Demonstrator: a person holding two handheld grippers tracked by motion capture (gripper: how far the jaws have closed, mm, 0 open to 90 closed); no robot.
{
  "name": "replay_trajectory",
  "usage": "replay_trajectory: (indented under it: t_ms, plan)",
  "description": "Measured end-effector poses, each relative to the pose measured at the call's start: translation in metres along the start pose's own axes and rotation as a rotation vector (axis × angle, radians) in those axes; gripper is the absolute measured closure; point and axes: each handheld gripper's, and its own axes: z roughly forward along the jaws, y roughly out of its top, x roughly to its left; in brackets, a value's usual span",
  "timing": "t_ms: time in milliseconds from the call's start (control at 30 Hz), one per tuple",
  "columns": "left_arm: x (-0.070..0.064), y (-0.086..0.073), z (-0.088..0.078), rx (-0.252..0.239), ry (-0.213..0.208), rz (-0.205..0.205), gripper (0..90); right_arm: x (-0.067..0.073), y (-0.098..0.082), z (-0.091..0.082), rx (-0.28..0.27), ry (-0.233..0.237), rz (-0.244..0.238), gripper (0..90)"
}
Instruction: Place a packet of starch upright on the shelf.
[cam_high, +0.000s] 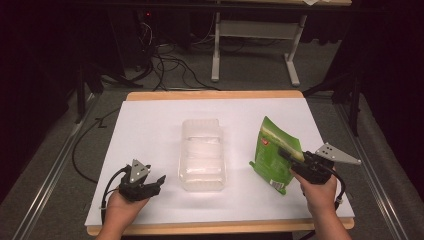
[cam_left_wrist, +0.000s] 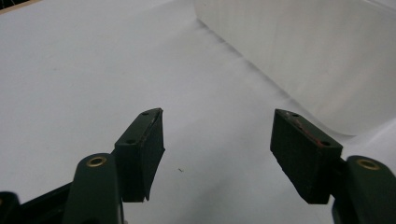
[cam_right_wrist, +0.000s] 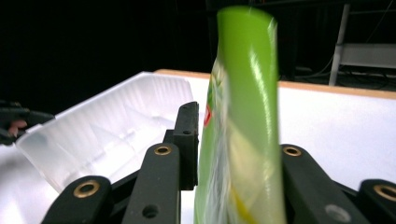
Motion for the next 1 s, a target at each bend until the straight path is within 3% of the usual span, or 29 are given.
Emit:
replay_trajectory:
  t_ms: [333,600,867,1000]
  plan:
    - [0.0,0.0,-0.001,-0.004,-0.001,-0.001,35.4,-0.002,-0.009,0.009,0.085,-0.021,-0.012,73.5]
    - [0.0,0.0,-0.002,-0.007,0.0,-0.001,35.4,0.002,-0.006,0.01,0.117,-0.043,-0.033,85.2]
    - [0.0,0.0,-0.001,-0.009,-0.001,0.0,35.4,0.015,0.006,0.01,0.086,-0.01,-0.092,85.6]
    - [0.001,0.0,-0.002,-0.012,-0.001,-0.001,35.4,0.021,0.015,0.011,0.058,0.035,-0.1,85.6]
